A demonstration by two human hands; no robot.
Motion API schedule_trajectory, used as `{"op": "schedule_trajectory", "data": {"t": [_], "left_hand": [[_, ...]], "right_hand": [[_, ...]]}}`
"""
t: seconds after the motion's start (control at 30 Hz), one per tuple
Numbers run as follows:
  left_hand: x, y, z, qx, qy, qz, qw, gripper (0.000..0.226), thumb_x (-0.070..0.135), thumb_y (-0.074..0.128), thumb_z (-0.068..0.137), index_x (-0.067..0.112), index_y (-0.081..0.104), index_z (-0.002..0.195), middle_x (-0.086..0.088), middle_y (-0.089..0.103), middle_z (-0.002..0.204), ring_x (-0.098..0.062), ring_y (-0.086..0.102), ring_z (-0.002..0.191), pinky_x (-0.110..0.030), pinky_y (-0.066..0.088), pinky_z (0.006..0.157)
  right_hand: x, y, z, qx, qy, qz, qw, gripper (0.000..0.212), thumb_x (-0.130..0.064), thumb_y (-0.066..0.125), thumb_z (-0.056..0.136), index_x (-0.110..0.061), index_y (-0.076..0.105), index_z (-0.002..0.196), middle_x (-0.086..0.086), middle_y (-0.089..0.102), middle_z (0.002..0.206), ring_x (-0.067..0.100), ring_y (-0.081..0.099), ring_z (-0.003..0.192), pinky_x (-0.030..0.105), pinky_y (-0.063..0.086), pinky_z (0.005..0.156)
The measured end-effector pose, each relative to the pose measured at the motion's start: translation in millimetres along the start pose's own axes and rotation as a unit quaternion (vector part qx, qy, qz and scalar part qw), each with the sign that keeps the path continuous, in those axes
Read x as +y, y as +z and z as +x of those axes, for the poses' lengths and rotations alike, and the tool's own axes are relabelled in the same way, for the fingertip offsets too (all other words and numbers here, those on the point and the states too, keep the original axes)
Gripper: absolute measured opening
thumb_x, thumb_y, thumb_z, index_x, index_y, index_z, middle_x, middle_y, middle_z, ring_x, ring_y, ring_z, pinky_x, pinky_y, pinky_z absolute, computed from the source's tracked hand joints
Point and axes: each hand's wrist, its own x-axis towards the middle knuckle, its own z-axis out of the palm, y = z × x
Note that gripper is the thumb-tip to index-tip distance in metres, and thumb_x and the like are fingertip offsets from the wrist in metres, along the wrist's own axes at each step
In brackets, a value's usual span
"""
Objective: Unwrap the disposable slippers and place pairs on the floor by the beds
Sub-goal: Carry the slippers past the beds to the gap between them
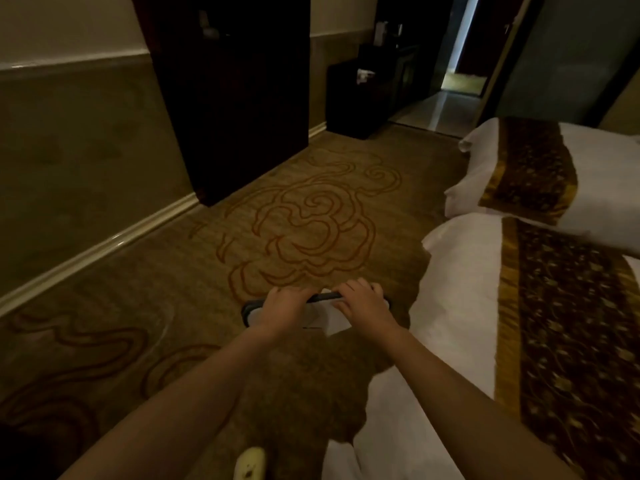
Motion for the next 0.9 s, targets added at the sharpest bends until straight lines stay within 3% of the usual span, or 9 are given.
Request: {"op": "schedule_trajectory", "data": {"t": [0.27, 0.37, 0.7, 0.9], "left_hand": [[-109.2, -10.8, 172.5, -0.036, 0.047, 0.005, 0.998, 0.028, 0.023, 0.052, 0.088, 0.024, 0.055, 0.115, -0.001, 0.065, 0.113, -0.023, 0.059, 0.103, -0.034, 0.042, 0.085], [-128.3, -23.3, 237.6, -0.06, 0.088, 0.003, 0.994, 0.035, 0.028, 0.057, 0.085, 0.023, 0.054, 0.12, -0.002, 0.066, 0.115, -0.024, 0.06, 0.105, -0.038, 0.047, 0.086], [-110.5, -5.3, 477.8, -0.114, 0.162, 0.004, 0.98, 0.029, 0.034, 0.051, 0.088, 0.021, 0.056, 0.113, -0.001, 0.065, 0.113, -0.023, 0.058, 0.105, -0.034, 0.041, 0.084], [-77.0, -9.9, 644.2, -0.103, 0.189, 0.002, 0.977, 0.035, 0.03, 0.056, 0.086, 0.022, 0.053, 0.12, -0.001, 0.063, 0.119, -0.023, 0.057, 0.11, -0.036, 0.043, 0.088]], "right_hand": [[18.7, 23.5, 177.4, -0.015, 0.074, 0.022, 0.997, 0.032, -0.035, 0.038, 0.097, -0.025, 0.049, 0.125, -0.003, 0.053, 0.125, 0.019, 0.042, 0.121, 0.036, 0.026, 0.1], [38.3, 19.2, 230.0, -0.001, 0.1, 0.032, 0.994, 0.03, -0.034, 0.04, 0.096, -0.025, 0.051, 0.123, -0.003, 0.054, 0.124, 0.018, 0.042, 0.119, 0.036, 0.026, 0.099], [193.8, 9.8, 378.0, -0.014, 0.182, 0.05, 0.982, 0.028, -0.031, 0.041, 0.096, -0.021, 0.054, 0.119, 0.0, 0.056, 0.12, 0.019, 0.044, 0.116, 0.037, 0.028, 0.1], [321.6, -17.7, 483.1, 0.005, 0.191, 0.038, 0.981, 0.027, -0.032, 0.041, 0.096, -0.022, 0.055, 0.117, 0.0, 0.056, 0.12, 0.019, 0.044, 0.115, 0.037, 0.027, 0.1]]}}
